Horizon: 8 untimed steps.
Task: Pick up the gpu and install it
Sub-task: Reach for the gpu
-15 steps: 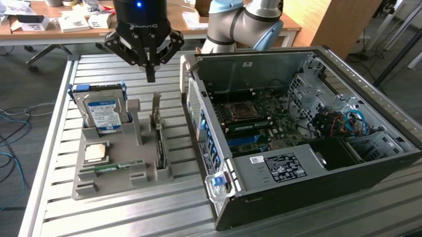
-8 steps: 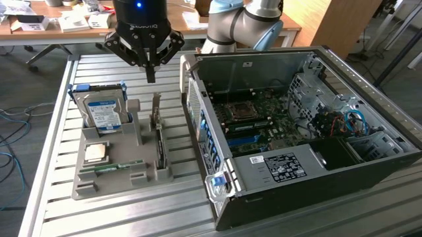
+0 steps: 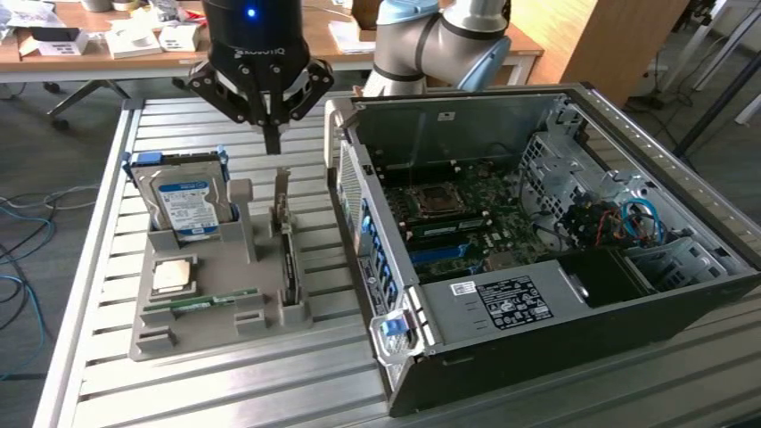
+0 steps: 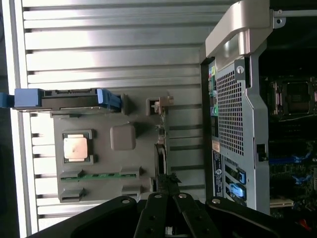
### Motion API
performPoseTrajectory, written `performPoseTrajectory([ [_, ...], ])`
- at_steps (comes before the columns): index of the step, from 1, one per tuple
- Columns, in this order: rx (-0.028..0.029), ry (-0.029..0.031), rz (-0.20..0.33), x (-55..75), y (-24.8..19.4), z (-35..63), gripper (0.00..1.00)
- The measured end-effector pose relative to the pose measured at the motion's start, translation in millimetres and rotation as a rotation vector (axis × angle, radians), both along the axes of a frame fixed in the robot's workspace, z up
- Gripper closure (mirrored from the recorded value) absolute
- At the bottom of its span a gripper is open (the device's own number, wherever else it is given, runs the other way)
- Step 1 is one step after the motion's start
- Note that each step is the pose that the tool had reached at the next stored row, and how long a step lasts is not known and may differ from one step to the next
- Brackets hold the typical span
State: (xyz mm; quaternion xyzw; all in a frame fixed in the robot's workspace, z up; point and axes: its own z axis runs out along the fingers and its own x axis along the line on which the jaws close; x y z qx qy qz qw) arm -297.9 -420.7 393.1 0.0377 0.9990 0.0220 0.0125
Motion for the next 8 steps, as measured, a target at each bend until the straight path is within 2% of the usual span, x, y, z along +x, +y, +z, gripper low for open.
performPoseTrajectory([
  [6, 0.0000, 0.0001, 0.000, 0.0, -8.1, 0.0, 0.89],
  [8, 0.0000, 0.0000, 0.000, 0.0, -8.4, 0.0, 0.89],
])
